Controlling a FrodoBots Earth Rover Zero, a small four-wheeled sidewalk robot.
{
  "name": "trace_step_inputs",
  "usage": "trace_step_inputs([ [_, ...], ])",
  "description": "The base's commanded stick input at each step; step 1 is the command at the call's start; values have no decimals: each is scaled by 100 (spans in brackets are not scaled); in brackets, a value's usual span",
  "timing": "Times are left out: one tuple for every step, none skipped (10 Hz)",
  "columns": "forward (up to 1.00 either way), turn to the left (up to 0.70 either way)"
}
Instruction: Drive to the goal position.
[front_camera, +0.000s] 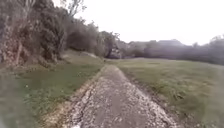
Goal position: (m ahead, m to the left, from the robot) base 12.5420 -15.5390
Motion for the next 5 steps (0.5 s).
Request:
trace_step_inputs([
  [70, 0],
  [70, 0],
  [70, 0],
  [70, 0],
  [70, 0],
])
